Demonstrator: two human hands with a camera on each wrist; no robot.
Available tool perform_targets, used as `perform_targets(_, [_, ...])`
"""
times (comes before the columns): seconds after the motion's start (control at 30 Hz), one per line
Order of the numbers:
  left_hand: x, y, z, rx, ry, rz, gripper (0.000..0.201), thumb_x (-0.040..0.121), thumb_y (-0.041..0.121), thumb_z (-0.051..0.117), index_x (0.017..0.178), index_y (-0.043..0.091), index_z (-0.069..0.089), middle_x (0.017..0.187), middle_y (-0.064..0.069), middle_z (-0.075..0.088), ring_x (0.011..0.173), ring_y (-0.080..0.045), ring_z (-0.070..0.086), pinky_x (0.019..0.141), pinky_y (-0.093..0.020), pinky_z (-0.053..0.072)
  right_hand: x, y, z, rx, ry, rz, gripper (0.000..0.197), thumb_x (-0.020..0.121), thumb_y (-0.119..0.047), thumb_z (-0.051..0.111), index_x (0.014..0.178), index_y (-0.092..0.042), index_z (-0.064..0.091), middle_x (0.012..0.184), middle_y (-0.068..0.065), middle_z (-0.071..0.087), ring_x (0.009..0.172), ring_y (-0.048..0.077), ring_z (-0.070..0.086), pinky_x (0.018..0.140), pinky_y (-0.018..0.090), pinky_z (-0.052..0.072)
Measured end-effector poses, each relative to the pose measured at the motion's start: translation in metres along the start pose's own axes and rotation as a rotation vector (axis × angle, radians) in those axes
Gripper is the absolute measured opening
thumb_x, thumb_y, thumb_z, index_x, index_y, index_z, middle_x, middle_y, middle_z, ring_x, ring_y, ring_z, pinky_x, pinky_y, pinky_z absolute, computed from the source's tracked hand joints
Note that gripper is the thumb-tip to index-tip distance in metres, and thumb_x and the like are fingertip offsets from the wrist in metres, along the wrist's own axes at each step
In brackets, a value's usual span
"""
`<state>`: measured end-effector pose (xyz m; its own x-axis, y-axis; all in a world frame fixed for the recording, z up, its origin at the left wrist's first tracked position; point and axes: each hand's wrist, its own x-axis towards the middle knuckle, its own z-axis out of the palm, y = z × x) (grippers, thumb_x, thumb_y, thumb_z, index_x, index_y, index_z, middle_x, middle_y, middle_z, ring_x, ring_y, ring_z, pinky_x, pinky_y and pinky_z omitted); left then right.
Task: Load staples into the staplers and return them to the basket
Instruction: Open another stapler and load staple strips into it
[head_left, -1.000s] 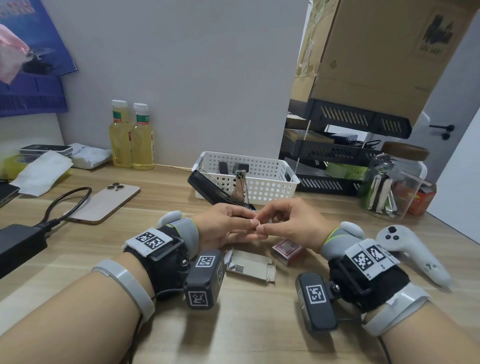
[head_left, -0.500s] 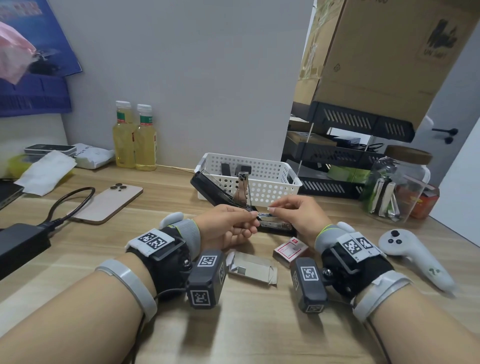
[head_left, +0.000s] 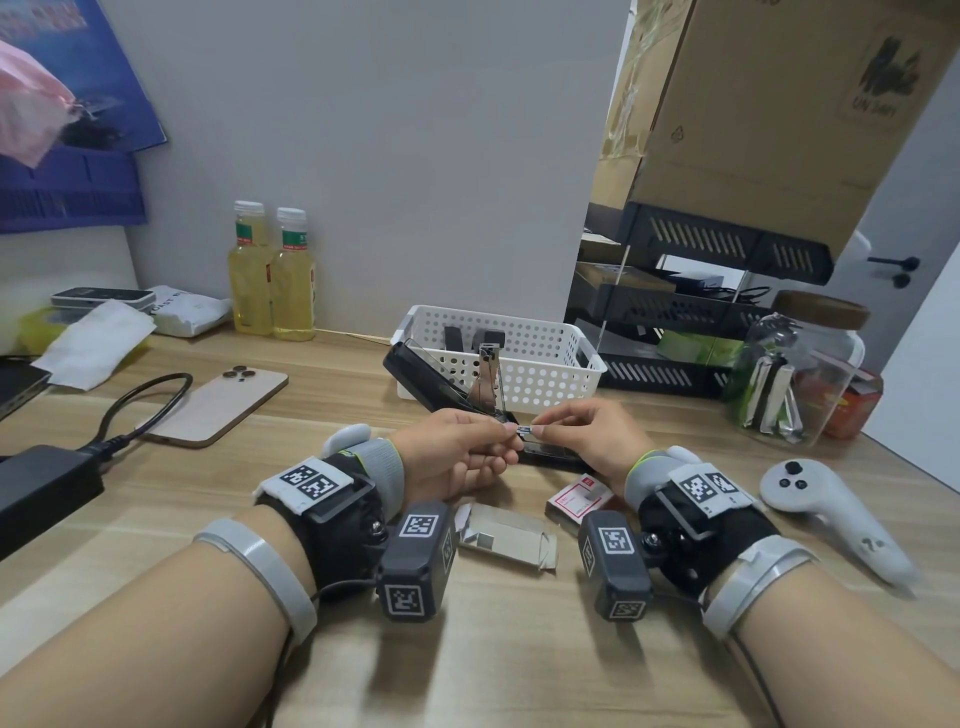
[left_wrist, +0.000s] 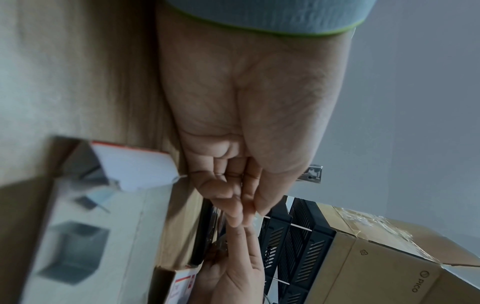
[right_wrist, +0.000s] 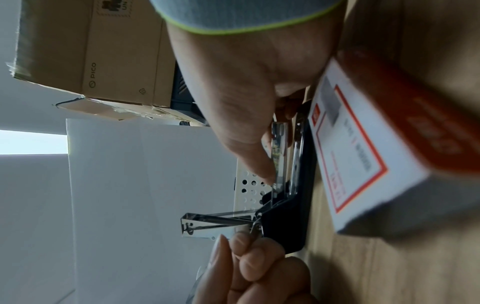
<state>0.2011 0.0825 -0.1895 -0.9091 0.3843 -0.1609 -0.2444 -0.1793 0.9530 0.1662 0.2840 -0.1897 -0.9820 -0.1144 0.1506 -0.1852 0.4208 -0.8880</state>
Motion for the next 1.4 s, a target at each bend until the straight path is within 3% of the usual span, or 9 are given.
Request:
perform_targets(0.13, [0.001, -0.001, 0.0, -0.007, -0.002, 0.001, 0.02, 0.096, 0.016, 0.062, 0.084, 0.003, 0.069, 0.072, -0.009, 0.064, 0.058, -0.009, 0.058, 0.057, -0.014, 0.051, 0.0, 0.001, 0.0, 0.005, 0.005, -0.013, 0.007, 0.081, -0.013, 0.081, 0.086, -0.016, 0.079, 0.081, 0.008, 0.074, 0.076, 0.021, 0.07, 0.073, 0.024, 0.056])
perform_targets(0.2, [0.001, -0.001, 0.0, -0.011, -0.002, 0.002, 0.02, 0.096, 0.016, 0.063, 0.083, 0.002, 0.069, 0.071, -0.009, 0.064, 0.058, -0.009, 0.057, 0.056, -0.014, 0.051, 0.0, -0.001, -0.002, 0.075, 0.067, -0.053, 0.006, 0.085, -0.017, 0.076, 0.089, -0.02, 0.08, 0.091, 0.01, 0.077, 0.09, 0.032, 0.072, 0.087, 0.043, 0.059])
perform_targets(0.3, [0.001, -0.001, -0.001, -0.016, -0.007, 0.0, 0.019, 0.095, 0.016, 0.063, 0.083, 0.002, 0.069, 0.071, -0.009, 0.065, 0.057, -0.01, 0.058, 0.055, -0.014, 0.052, 0.0, -0.004, -0.003, 0.154, 0.09, -0.111, 0.018, 0.095, -0.02, 0.061, 0.092, -0.022, 0.078, 0.092, 0.008, 0.078, 0.101, 0.025, 0.068, 0.099, 0.06, 0.05])
perform_targets(0.47, [0.0, 0.0, -0.001, -0.006, -0.005, -0.001, 0.022, 0.095, 0.017, 0.064, 0.08, 0.003, 0.071, 0.07, -0.008, 0.064, 0.056, -0.01, 0.058, 0.055, -0.014, 0.052, -0.005, -0.004, 0.0, 0.089, -0.052, -0.028, 0.027, 0.103, -0.022, 0.051, 0.095, -0.013, 0.075, 0.097, 0.01, 0.079, 0.099, 0.022, 0.071, 0.106, 0.054, 0.046])
perform_targets(0.63, [-0.001, 0.005, -0.006, 0.039, 0.004, -0.022, 0.025, 0.097, 0.019, 0.062, 0.079, 0.004, 0.07, 0.068, -0.007, 0.065, 0.055, -0.009, 0.058, 0.054, -0.015, 0.052, -0.004, 0.0, -0.005, 0.103, 0.062, -0.023, 0.029, 0.1, -0.015, 0.054, 0.081, -0.014, 0.075, 0.088, 0.014, 0.078, 0.092, 0.027, 0.074, 0.098, 0.048, 0.054])
perform_targets(0.83, [-0.005, 0.014, -0.022, 0.128, 0.056, -0.077, 0.026, 0.096, 0.023, 0.062, 0.08, 0.004, 0.071, 0.067, -0.006, 0.067, 0.052, -0.009, 0.062, 0.049, -0.015, 0.053, -0.016, -0.009, -0.012, -0.004, 0.091, -0.128, 0.027, 0.098, -0.012, 0.057, 0.081, -0.019, 0.076, 0.088, -0.001, 0.075, 0.087, 0.012, 0.067, 0.08, 0.017, 0.052])
perform_targets(1.03, [-0.018, 0.014, -0.028, 0.384, -0.103, -0.017, 0.013, 0.092, 0.011, 0.066, 0.095, 0.002, 0.074, 0.078, -0.006, 0.068, 0.061, -0.006, 0.059, 0.054, -0.013, 0.049, -0.015, -0.003, -0.011, -0.052, 0.065, -0.139, 0.017, 0.091, -0.019, 0.065, 0.084, -0.024, 0.079, 0.091, 0.002, 0.078, 0.094, 0.022, 0.073, 0.097, 0.045, 0.054])
perform_targets(1.2, [-0.023, 0.014, -0.015, 0.605, -0.132, 0.029, 0.022, 0.089, 0.008, 0.071, 0.105, -0.006, 0.071, 0.086, -0.013, 0.068, 0.051, -0.002, 0.055, 0.051, -0.012, 0.046, -0.018, -0.019, -0.002, -0.148, -0.114, -0.193, 0.017, 0.097, -0.009, 0.057, 0.105, -0.019, 0.069, 0.107, -0.001, 0.076, 0.105, 0.013, 0.067, 0.099, 0.03, 0.049])
perform_targets(1.4, [-0.023, 0.013, -0.02, 0.674, -0.169, 0.048, 0.02, 0.086, 0.011, 0.075, 0.101, -0.001, 0.073, 0.092, -0.015, 0.068, 0.061, -0.006, 0.058, 0.057, -0.013, 0.047, -0.012, -0.019, 0.011, -0.168, -0.189, -0.112, 0.017, 0.094, -0.014, 0.054, 0.105, -0.026, 0.059, 0.111, -0.006, 0.073, 0.107, 0.017, 0.069, 0.104, 0.041, 0.05])
